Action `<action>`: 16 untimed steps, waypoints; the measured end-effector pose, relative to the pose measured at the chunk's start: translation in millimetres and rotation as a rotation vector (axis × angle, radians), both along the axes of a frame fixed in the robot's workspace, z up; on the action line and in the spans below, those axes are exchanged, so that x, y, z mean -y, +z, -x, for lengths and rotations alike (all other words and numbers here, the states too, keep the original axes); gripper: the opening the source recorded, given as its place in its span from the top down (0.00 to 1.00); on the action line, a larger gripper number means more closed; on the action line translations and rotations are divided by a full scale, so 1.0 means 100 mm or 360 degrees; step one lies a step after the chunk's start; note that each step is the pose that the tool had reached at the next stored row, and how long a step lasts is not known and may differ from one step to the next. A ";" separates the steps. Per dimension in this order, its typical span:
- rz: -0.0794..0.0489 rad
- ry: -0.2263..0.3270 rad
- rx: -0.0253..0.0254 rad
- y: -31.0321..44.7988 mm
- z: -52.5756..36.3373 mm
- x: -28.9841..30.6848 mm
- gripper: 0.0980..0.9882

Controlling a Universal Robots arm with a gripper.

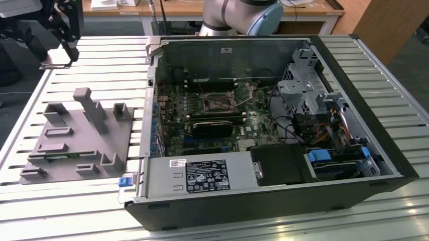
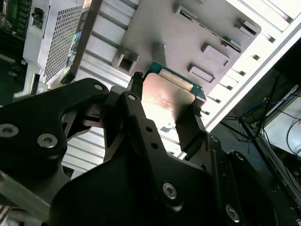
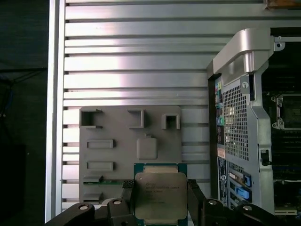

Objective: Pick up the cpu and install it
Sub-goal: 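Pick up the cpu and move it towards the insertion slot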

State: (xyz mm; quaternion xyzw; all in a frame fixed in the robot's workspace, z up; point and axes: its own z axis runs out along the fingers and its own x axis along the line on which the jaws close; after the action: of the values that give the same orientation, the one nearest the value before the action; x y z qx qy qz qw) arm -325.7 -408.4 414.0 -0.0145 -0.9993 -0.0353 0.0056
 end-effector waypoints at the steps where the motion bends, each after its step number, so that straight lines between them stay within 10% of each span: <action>1: 0.0000 0.0000 0.00001 0.000 -0.021 0.000 0.51; 16: 0.0000 0.0000 -0.00001 0.000 -0.290 0.000 0.51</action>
State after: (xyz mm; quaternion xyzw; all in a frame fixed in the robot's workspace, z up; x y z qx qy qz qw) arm -296.7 -408.4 414.0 -0.0146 -0.9993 -0.0353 0.0056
